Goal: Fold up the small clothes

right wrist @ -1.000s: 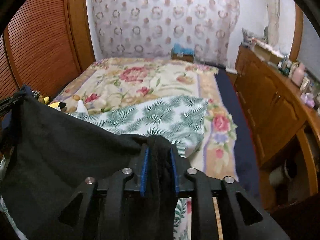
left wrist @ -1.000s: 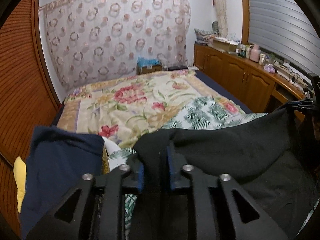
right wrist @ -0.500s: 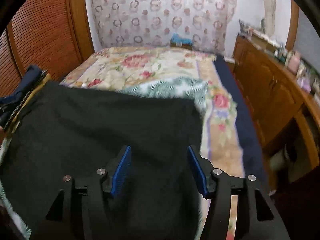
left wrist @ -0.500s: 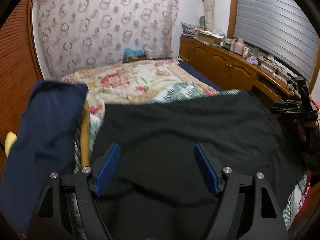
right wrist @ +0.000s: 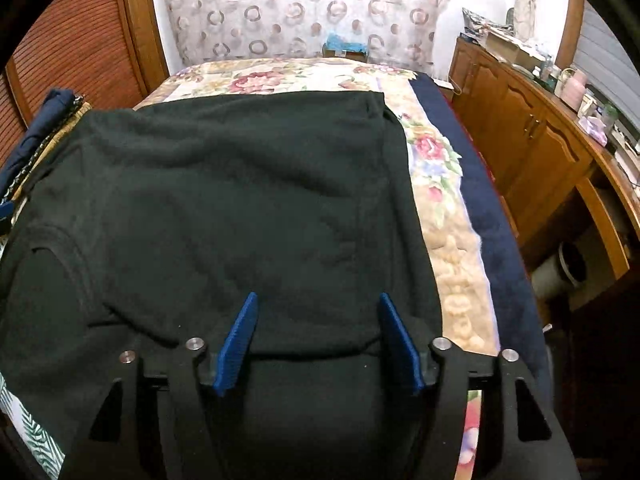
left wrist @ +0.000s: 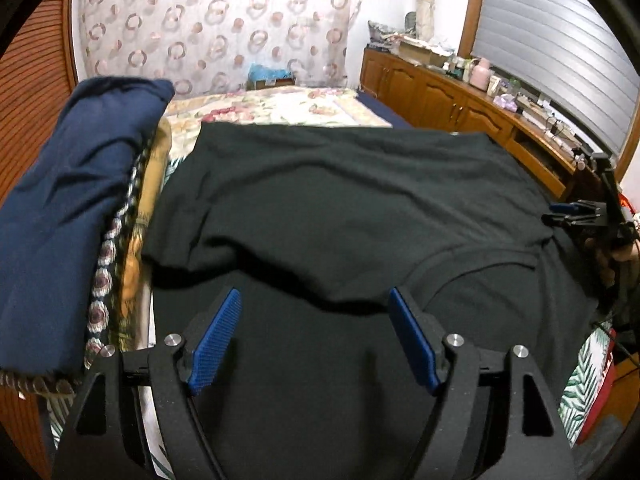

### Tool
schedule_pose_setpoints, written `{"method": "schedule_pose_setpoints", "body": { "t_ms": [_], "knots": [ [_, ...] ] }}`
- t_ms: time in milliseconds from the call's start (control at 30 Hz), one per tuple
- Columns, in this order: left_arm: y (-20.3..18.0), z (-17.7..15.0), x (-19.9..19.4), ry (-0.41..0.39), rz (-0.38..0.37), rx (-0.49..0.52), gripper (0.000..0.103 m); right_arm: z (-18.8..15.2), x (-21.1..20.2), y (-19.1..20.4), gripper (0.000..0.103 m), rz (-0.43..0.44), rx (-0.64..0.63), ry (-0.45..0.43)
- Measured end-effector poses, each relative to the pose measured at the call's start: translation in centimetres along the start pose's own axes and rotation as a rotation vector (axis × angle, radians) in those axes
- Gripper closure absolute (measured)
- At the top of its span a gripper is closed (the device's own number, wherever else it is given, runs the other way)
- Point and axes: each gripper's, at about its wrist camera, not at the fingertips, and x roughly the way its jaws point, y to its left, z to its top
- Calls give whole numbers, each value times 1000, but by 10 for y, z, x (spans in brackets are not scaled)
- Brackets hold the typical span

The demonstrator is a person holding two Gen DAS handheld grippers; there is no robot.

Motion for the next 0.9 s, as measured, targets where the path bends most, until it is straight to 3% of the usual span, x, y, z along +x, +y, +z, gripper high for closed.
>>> {"method": "schedule_pose_setpoints", "body": {
  "t_ms": [200,467,700,900],
  "knots": [
    [3,-7,14,47,16,-9,26,-2,-7,-9,31,5,48,48],
    [-1,-9,25,60,38,9,26,-15,-10,-10,32,27,32,18],
    [-8,-8,33,70,80,42,22,-14,8,0,68,37,26,-23],
    [-10,-7,34,78,79,46,22,-27,10,6,70,18,13,-77]
  ]
}}
